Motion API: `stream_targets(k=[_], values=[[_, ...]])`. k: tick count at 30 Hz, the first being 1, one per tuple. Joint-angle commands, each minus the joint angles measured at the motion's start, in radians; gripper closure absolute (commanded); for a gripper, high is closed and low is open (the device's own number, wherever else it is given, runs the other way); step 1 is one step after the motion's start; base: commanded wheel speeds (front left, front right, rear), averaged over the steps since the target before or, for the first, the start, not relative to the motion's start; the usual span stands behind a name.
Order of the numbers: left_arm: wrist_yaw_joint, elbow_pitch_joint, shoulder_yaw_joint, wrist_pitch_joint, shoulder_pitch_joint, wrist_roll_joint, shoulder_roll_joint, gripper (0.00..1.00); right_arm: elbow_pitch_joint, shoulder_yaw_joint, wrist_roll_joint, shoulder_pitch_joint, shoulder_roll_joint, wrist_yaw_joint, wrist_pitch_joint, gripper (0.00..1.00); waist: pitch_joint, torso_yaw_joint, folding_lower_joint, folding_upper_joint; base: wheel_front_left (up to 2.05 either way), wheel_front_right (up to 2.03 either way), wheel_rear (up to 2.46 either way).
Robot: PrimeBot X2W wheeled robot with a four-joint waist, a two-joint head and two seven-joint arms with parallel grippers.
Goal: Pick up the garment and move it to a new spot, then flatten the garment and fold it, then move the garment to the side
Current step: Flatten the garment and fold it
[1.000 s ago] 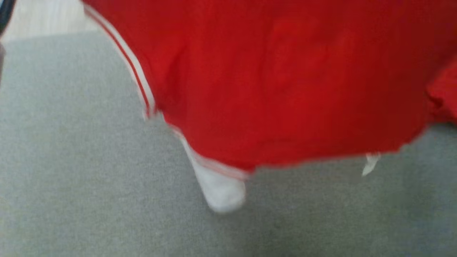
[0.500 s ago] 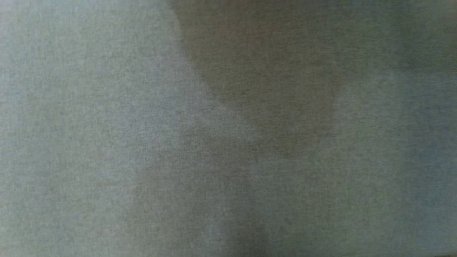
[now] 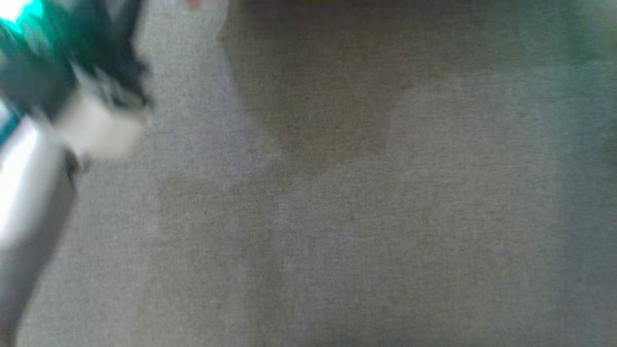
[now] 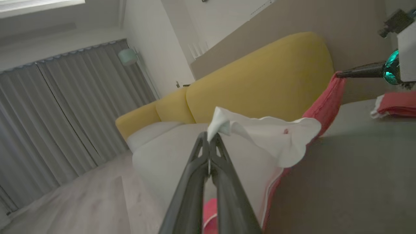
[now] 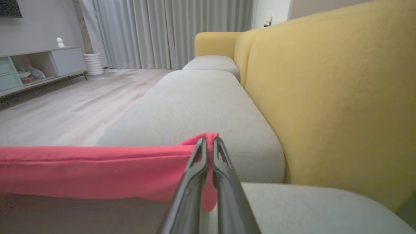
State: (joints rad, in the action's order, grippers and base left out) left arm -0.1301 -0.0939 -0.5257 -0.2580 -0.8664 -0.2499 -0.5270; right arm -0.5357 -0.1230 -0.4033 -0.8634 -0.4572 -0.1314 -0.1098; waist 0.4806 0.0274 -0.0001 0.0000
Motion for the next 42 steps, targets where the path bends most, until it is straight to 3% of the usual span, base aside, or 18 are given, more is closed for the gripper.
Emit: stream_targets(k=[1,5,15,24,31,42], values=[[0.011,0.040,0.040,-0.004,0.013,-0.006,-0.059,1.00,0.026,0.002,-0.004,0.025,-0.016,0.001,-0.014,1.00,-0.023,-0.010,0.0001,0.0000,0.00,0.00,0.00],[0.041,0.103,0.039,-0.004,0.244,-0.017,-0.080,1.00,0.022,0.023,-0.012,0.166,-0.011,0.001,-0.060,1.00,-0.077,-0.021,0.0001,0.0000,0.00,0.00,0.00],[0.099,0.163,0.061,-0.004,0.671,-0.080,-0.029,1.00,0.093,0.077,-0.019,0.522,0.048,0.001,-0.098,1.00,-0.208,-0.046,0.0001,0.0000,0.00,0.00,0.00],[0.082,0.184,0.096,-0.004,0.885,-0.080,0.009,1.00,0.198,0.145,-0.002,0.781,0.091,0.001,-0.100,1.00,-0.255,-0.056,0.0001,0.0000,0.00,0.00,0.00],[0.050,0.185,0.116,-0.004,0.922,-0.068,0.022,1.00,0.240,0.165,-0.002,0.832,0.097,0.001,-0.071,1.00,-0.255,-0.052,0.0001,0.0000,0.00,0.00,0.00],[0.008,0.111,0.068,0.003,0.686,-0.041,0.000,1.00,0.240,0.178,0.004,0.711,0.129,0.001,0.045,1.00,-0.191,-0.040,0.0001,0.0000,0.00,0.00,0.00]])
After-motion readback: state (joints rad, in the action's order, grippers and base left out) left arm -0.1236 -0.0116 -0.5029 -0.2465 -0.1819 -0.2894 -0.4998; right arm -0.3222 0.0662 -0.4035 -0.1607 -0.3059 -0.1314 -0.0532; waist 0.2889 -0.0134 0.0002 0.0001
